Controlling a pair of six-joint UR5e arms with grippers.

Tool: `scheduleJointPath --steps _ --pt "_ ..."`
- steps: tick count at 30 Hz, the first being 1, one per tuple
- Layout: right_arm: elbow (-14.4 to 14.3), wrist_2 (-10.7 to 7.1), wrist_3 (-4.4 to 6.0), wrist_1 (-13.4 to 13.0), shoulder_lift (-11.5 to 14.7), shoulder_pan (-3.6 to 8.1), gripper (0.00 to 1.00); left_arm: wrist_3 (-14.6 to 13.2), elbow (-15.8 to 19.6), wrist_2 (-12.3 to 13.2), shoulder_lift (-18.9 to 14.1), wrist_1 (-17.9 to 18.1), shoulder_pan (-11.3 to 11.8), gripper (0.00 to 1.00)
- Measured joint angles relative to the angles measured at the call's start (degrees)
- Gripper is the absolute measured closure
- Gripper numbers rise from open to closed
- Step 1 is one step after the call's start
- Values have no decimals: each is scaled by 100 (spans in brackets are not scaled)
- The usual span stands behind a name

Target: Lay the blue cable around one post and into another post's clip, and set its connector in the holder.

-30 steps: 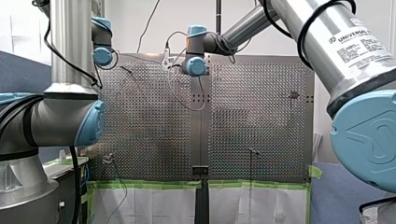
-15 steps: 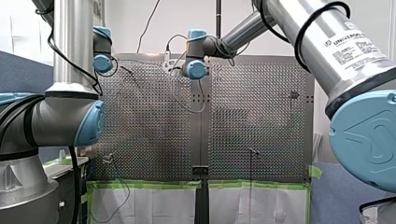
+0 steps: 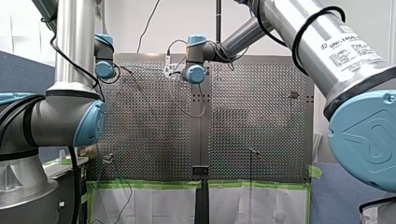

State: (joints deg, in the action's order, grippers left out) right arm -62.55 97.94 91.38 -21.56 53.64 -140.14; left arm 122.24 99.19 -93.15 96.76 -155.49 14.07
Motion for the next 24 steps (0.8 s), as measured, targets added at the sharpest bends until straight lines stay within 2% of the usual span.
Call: scheduleJointPath --steps 5,6,7,8,9,10,11,12,13,14,15,20,23,24 --pt "0 71 14 8 -57 10 100 -16 17 -11 41 -13 -21 100" --pt "0 83 17 14 -62 14 100 -16 35 -8 47 -7 -26 96" --pt "0 92 21 20 -66 18 100 -12 57 -5 50 5 -29 96" --pt "0 100 24 32 -69 21 100 -3 84 -1 52 26 -33 78" --pt "0 104 26 44 -69 25 100 21 129 10 53 65 -40 67" --pt "0 107 27 59 -70 30 100 44 168 18 54 101 -46 67" --pt "0 109 29 85 -72 37 100 66 206 22 54 135 -54 54" --pt "0 110 31 109 -73 44 100 91 254 21 54 170 -66 36" --pt "0 111 33 135 -74 52 100 106 291 15 54 190 -76 36" --pt "0 112 35 176 -74 63 100 117 332 6 55 203 -87 21" --pt "-1 112 37 212 -74 73 100 131 383 -13 55 214 -102 13" --pt "-5 114 39 419 -80 129 100 231 493 -159 56 143 -183 13" --pt "-10 114 34 519 -83 157 100 246 510 -280 56 113 -246 11" --pt "-12 114 33 545 -85 165 100 247 514 -331 56 106 -271 7"
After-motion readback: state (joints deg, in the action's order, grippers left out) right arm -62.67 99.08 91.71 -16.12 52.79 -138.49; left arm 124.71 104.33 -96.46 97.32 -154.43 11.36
